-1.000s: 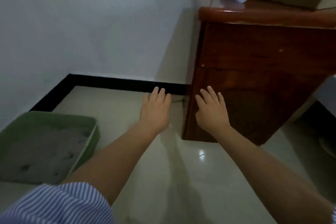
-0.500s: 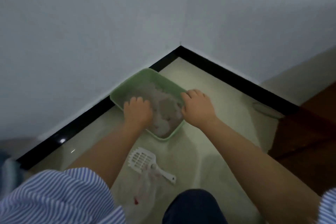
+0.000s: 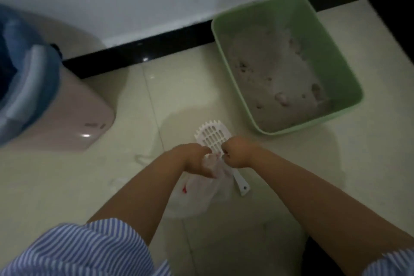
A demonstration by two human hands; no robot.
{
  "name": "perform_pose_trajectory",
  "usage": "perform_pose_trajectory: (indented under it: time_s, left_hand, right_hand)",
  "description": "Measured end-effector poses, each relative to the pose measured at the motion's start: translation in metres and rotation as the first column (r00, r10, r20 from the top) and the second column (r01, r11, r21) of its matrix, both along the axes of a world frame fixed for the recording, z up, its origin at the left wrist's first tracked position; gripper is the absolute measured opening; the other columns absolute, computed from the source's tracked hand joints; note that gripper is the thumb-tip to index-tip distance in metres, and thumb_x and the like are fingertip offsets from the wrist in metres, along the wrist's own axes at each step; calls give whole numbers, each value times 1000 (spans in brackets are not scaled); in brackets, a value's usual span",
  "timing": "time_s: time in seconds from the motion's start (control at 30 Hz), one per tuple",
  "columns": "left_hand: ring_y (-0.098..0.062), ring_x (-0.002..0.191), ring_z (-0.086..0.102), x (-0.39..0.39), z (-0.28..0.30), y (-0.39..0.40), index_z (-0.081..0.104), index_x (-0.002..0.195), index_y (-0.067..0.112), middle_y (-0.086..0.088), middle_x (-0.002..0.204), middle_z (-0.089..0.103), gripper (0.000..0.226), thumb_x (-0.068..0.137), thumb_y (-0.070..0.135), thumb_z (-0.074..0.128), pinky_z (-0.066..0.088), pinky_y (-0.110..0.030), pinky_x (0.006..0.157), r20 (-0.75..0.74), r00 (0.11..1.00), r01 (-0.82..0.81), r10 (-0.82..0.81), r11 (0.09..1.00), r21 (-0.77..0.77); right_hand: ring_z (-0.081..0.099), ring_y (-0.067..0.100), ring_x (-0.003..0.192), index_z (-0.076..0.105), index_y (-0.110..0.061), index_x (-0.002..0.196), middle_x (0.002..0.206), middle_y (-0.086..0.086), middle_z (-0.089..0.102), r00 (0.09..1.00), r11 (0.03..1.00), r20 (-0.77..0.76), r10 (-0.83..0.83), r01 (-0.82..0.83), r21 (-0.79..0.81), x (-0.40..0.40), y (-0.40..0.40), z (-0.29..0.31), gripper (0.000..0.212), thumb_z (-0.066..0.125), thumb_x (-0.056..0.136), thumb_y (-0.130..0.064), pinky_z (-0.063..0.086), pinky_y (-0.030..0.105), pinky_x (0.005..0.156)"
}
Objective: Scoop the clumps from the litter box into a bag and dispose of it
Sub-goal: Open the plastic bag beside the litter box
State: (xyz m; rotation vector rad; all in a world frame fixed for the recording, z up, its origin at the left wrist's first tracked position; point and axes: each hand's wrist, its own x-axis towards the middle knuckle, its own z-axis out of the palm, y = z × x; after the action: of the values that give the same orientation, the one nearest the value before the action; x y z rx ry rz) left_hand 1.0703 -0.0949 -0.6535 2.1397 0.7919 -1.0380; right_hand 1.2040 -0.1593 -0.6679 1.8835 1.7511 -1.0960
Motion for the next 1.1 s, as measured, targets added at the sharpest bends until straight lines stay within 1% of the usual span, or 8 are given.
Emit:
perform_pose_trajectory:
  time_s: [0.07,0.17,0.3,0.47,0.67,0.83,1.0,1.1]
  left_hand:
    - [-22,121,49,-11,-7,-7,41,137,19,-4,136,50,62,83,39,65,38,-29,98,44,997,-64,67,996,-63]
    - [-23,89,58,-34,-32,-11,58,115,13,-10,115,62,31,86,24,59,52,-35,81,141,969,-205,201,978,19]
    - [-28,103,56,-70,-63,-2,62,105,8,-13,112,63,22,87,16,54,42,-30,82,186,903,-411,388,904,113]
    - [-30,106,55,-86,-68,13,58,106,7,-16,112,61,22,88,16,50,41,-29,79,271,665,-746,696,603,282]
    - [-36,97,56,-70,-45,28,57,102,-1,-21,101,61,24,93,17,42,35,-29,72,515,409,-907,753,274,321]
    - [-30,76,51,-36,-19,43,53,91,-2,-16,84,55,16,90,12,45,33,-30,64,726,224,-974,650,158,160]
    - [-15,62,48,35,11,48,50,110,1,-12,92,53,22,93,13,44,39,-13,36,732,-47,-983,680,101,-156]
    - [-21,78,53,65,16,50,46,118,3,-15,104,57,29,93,18,47,44,-26,61,707,-139,-957,694,89,-276]
  right_hand:
    - [53,29,114,55,-7,116,123,15,55,999,995,14,33,-31,-93,-8,-6,-17,29,46,91,-19,44,32,88]
    - [57,30,106,53,-14,96,114,17,60,999,999,31,-31,30,10,-12,-8,-42,11,47,90,-22,40,29,73]
    - [57,29,106,49,-7,113,119,12,56,985,975,26,-171,165,152,-19,-7,-62,40,58,86,-35,46,31,79]
    - [60,29,103,37,-6,118,118,14,56,893,882,-44,-448,450,141,-28,-12,-80,55,67,81,-33,48,32,77]
    - [57,31,95,39,-2,120,116,19,54,867,806,-213,-451,498,321,-36,20,-53,37,52,86,-7,34,25,65]
    - [56,32,95,43,-4,118,113,19,56,945,748,-149,-292,323,581,28,91,18,29,49,90,-8,36,29,66]
    - [60,33,99,52,-5,119,114,16,63,907,775,34,-419,338,535,112,79,31,32,50,92,-23,46,33,77]
    - [61,29,101,57,-9,117,113,14,65,898,822,115,-424,329,464,131,41,35,34,56,89,-27,42,27,73]
